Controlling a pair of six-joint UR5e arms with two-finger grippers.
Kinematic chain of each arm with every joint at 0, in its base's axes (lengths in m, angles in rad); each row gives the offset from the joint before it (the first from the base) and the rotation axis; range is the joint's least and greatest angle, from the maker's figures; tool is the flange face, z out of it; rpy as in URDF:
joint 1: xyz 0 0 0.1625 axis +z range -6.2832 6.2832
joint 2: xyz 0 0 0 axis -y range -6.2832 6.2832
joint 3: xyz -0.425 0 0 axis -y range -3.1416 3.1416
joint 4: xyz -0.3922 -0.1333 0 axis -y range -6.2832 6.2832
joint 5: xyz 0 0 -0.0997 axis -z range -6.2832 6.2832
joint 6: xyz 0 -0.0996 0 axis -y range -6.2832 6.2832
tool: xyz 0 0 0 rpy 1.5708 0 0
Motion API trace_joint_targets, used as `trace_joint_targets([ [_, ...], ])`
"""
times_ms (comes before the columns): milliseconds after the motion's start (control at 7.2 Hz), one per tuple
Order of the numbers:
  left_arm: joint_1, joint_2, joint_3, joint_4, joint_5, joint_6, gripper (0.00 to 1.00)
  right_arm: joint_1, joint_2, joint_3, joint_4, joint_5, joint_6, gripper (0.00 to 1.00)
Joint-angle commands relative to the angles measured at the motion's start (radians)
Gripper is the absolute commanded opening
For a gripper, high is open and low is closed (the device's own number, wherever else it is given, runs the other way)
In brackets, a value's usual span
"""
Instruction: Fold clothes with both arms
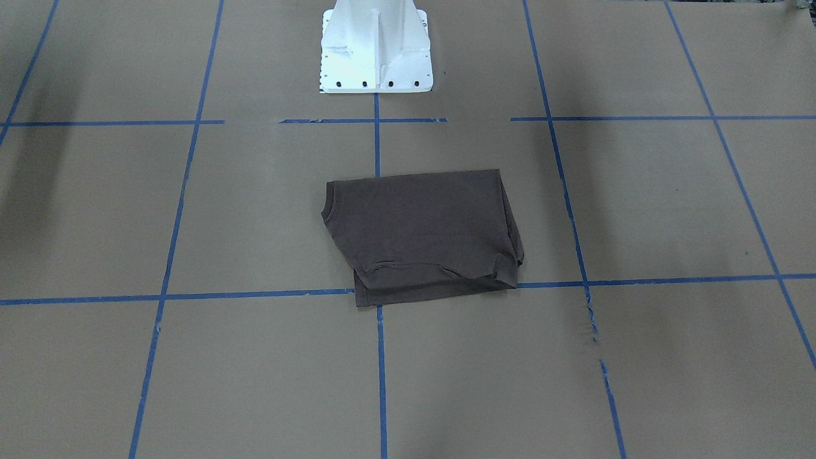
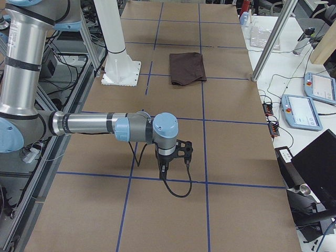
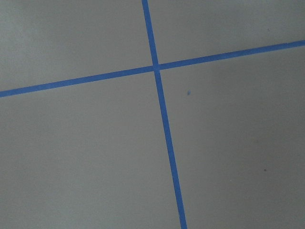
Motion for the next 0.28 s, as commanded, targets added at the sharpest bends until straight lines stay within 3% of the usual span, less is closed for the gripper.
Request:
trace_joint_targets([
  [0, 0.000, 0.000, -0.001, 0.000, 0.000, 0.000, 1.00, 0.000, 0.000, 0.000, 0.000, 0.000, 0.000, 1.00],
  [139, 0.000, 0.000, -0.001, 0.000, -0.001, 0.000, 1.00, 0.000, 0.000, 0.000, -0.002, 0.000, 0.000, 1.00],
])
